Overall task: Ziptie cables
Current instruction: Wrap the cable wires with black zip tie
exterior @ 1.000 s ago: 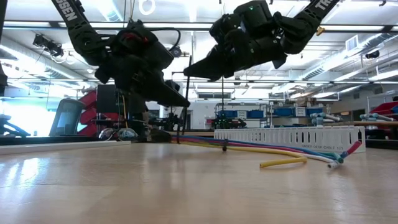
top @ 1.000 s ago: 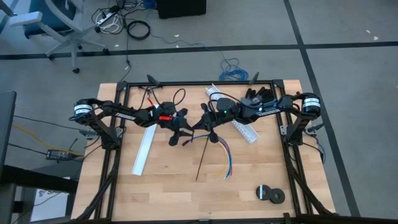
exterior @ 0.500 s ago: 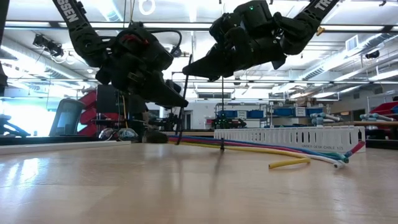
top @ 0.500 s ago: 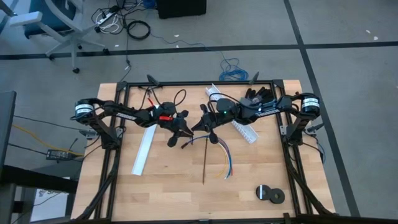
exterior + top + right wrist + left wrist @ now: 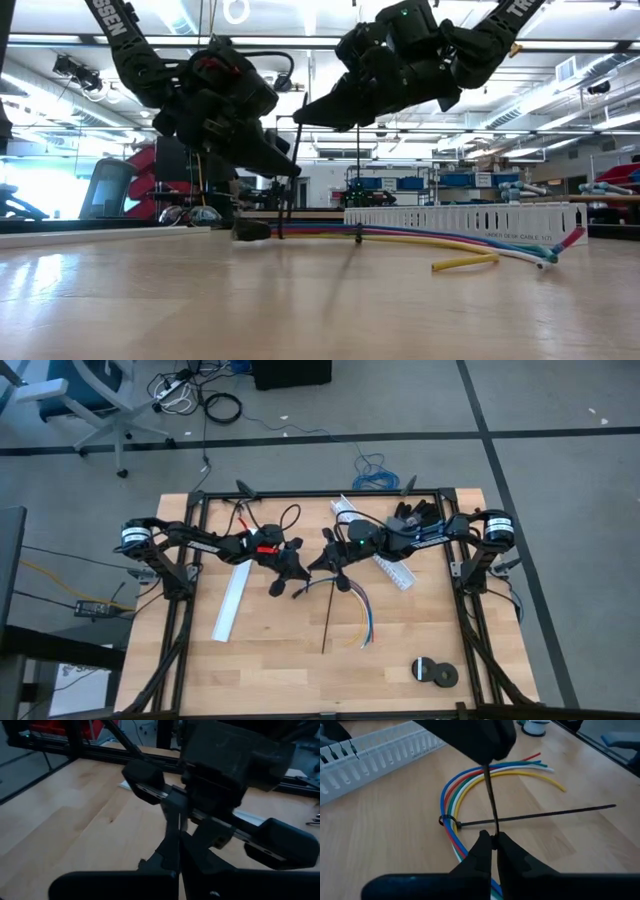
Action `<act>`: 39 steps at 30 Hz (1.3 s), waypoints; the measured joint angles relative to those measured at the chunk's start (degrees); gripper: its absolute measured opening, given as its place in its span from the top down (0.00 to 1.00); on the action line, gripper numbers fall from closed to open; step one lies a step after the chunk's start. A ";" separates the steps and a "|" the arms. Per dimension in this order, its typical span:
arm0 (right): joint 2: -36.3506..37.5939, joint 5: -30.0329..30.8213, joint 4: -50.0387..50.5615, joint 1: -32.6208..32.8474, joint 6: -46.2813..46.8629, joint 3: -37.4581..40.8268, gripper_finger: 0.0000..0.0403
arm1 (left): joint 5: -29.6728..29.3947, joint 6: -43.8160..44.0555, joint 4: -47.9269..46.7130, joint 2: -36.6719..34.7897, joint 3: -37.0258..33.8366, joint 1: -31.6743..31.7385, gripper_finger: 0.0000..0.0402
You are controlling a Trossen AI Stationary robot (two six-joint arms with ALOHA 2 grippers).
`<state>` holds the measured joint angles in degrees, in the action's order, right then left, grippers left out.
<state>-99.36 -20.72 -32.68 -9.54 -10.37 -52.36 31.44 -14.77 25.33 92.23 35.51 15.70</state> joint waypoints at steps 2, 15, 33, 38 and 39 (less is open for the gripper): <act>-0.03 0.38 -0.42 0.00 0.00 0.02 1.00 | 0.02 0.12 -0.74 -0.03 0.03 0.00 0.96; 2.48 7.08 -4.80 -1.30 -0.40 -0.22 1.00 | -2.73 0.25 -5.81 0.20 -0.23 -0.04 0.94; 0.40 3.47 13.60 -0.17 -8.03 -0.02 0.96 | -2.31 0.54 -6.13 0.15 -0.15 -0.03 0.93; -4.32 4.85 5.44 2.72 -14.87 -0.03 0.90 | -2.19 1.85 -6.12 0.08 -0.15 -0.02 0.93; -4.78 4.87 4.14 2.92 -15.56 -0.16 0.89 | -2.22 1.93 -5.97 0.08 -0.14 -0.02 0.93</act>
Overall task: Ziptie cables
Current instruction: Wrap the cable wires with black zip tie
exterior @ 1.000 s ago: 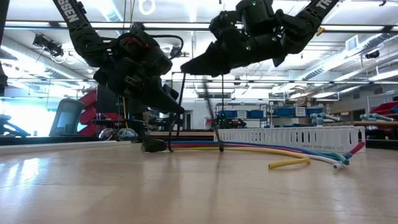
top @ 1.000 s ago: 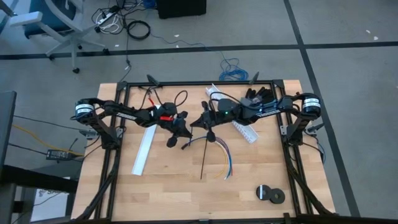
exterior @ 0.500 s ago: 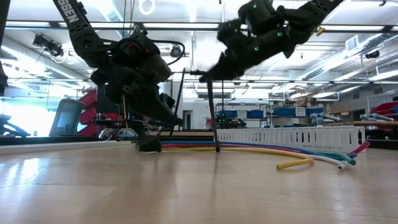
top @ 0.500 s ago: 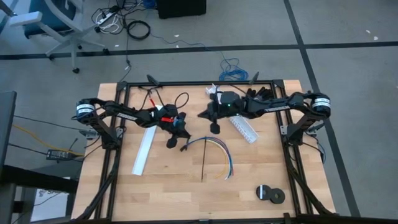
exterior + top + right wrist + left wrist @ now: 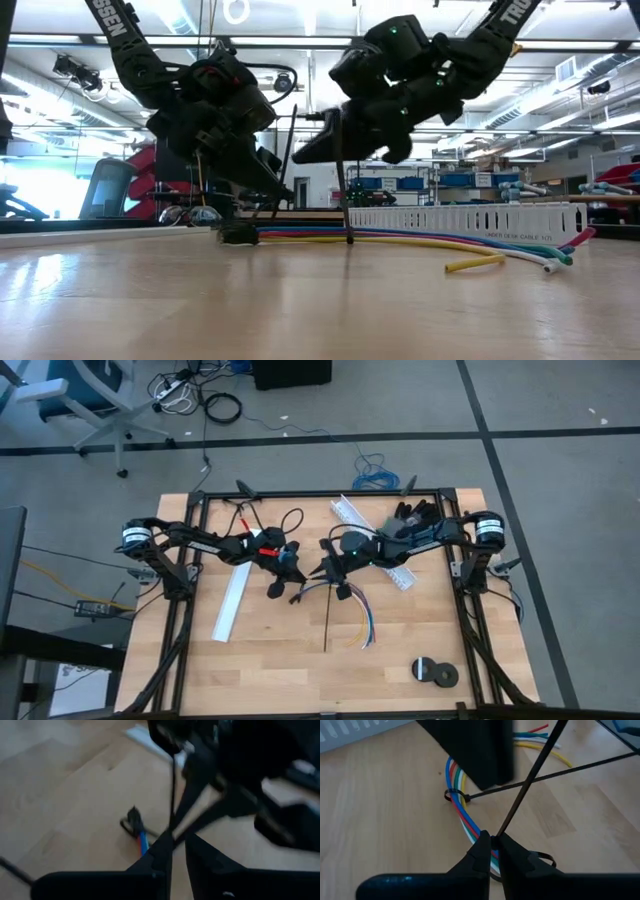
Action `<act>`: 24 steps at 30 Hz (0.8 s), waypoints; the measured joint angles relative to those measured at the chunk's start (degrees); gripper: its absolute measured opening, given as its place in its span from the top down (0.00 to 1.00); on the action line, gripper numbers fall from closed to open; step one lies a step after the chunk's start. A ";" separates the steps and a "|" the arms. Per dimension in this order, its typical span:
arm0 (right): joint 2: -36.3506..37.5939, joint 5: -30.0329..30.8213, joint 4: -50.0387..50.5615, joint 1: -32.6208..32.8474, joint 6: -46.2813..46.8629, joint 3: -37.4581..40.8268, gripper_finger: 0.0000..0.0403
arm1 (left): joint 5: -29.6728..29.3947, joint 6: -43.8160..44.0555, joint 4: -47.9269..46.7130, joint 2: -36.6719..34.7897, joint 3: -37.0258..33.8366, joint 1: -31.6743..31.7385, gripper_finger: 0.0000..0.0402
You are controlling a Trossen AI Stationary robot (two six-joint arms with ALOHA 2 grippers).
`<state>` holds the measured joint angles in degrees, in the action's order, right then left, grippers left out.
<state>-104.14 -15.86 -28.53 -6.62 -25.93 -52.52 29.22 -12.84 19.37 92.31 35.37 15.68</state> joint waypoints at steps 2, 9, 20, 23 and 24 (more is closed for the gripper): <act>-0.73 -0.18 -0.65 0.19 -0.95 -1.03 0.88 | 0.46 0.07 -0.12 0.00 0.01 0.00 0.93; -1.77 -2.11 3.04 0.14 -1.67 -3.72 0.87 | 1.02 0.22 0.53 0.00 0.03 0.00 0.93; -1.75 -3.67 4.65 0.36 -1.37 -3.75 0.88 | 1.77 1.32 2.29 0.00 0.03 0.00 0.93; -1.75 -3.48 4.64 0.60 -1.35 -3.75 0.88 | 2.20 1.51 2.20 0.00 0.03 0.02 0.93; -1.75 -3.48 4.63 0.67 -1.35 -3.75 0.88 | 2.44 1.57 2.26 0.00 0.03 0.02 0.93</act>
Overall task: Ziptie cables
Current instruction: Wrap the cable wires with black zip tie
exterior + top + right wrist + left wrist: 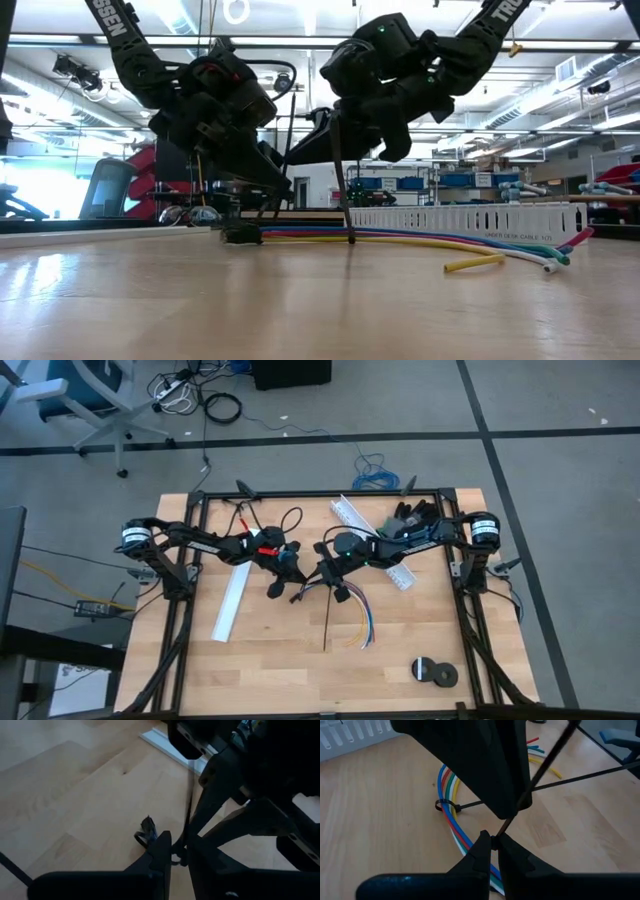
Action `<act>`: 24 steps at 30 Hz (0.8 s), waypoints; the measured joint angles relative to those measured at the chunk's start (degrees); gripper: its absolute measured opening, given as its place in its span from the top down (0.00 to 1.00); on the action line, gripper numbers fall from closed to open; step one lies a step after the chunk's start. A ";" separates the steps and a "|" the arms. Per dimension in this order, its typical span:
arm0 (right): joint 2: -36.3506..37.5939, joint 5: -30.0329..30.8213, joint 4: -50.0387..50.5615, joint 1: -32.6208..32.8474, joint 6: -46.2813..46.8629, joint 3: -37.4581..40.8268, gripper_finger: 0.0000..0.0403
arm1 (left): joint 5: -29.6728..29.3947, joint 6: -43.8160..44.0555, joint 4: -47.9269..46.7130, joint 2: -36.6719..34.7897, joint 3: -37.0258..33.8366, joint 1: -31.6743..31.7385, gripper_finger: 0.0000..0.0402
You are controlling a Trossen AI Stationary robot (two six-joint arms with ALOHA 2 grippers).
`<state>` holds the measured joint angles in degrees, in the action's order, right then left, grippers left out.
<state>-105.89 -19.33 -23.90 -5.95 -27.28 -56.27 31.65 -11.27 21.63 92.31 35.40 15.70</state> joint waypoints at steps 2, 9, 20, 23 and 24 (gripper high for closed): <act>0.00 0.02 -0.04 0.25 -0.07 0.00 0.88 | 0.57 0.56 0.02 0.00 0.00 -0.02 0.93; 0.01 0.66 -1.76 0.61 -1.37 0.00 0.86 | 3.03 2.96 1.44 0.00 0.00 -0.04 0.93; 0.04 -1.00 -2.24 0.85 -3.05 0.00 0.86 | 3.15 3.15 1.74 0.00 0.00 -0.07 0.93; 0.04 -0.87 -2.21 0.98 -3.41 0.00 0.91 | 3.15 3.15 1.97 0.00 0.00 -0.07 0.93; 0.04 -0.90 -2.21 0.98 -3.42 0.00 0.93 | 3.15 3.15 2.30 0.00 0.00 -0.07 0.93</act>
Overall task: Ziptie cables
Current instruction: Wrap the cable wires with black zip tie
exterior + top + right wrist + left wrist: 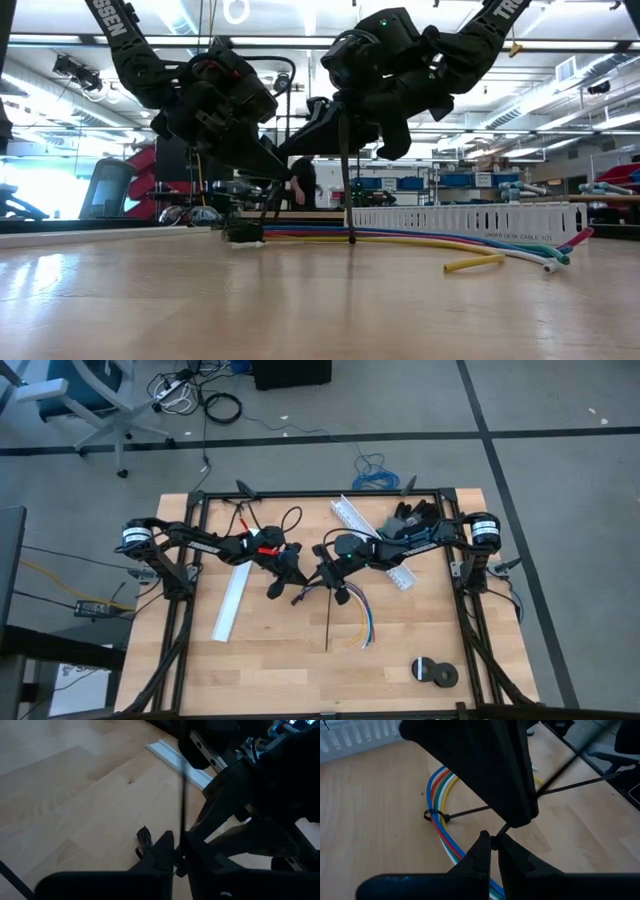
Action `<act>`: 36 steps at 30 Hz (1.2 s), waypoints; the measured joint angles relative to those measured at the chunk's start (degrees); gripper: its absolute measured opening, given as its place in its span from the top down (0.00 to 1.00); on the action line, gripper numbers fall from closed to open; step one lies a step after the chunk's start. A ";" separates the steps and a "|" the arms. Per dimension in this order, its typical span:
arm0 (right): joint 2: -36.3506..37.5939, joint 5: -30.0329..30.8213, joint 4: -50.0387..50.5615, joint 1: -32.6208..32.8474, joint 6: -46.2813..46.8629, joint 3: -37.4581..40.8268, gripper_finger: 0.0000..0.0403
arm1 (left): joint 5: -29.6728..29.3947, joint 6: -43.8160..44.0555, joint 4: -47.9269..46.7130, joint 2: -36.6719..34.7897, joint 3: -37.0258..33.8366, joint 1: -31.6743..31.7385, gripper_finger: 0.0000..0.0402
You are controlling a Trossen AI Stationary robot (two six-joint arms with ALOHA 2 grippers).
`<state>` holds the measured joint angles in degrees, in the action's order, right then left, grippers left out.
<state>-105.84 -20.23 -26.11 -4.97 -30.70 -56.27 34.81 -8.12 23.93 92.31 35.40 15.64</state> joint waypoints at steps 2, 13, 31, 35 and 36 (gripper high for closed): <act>0.00 0.02 -0.04 0.06 0.02 0.00 0.97 | 0.00 -0.02 0.63 0.00 0.00 -0.02 0.93; 0.09 2.53 -1.12 0.11 1.87 0.02 1.00 | -1.04 0.85 1.82 0.00 -0.02 0.00 0.93; 7.98 16.35 -1.30 1.57 -0.87 0.12 1.00 | -3.55 0.92 0.19 -0.14 0.13 0.00 0.93; 11.19 19.19 -0.83 1.62 -1.91 -0.20 1.00 | -3.65 0.99 -0.54 0.09 -0.04 -0.02 0.93; 11.74 20.12 -0.21 1.68 -1.97 -0.20 1.00 | -3.67 0.98 -0.40 0.07 -0.04 -0.02 0.93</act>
<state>-94.10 -0.11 -26.32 -3.29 -32.66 -56.47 31.14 -7.14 23.52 92.38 35.35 15.62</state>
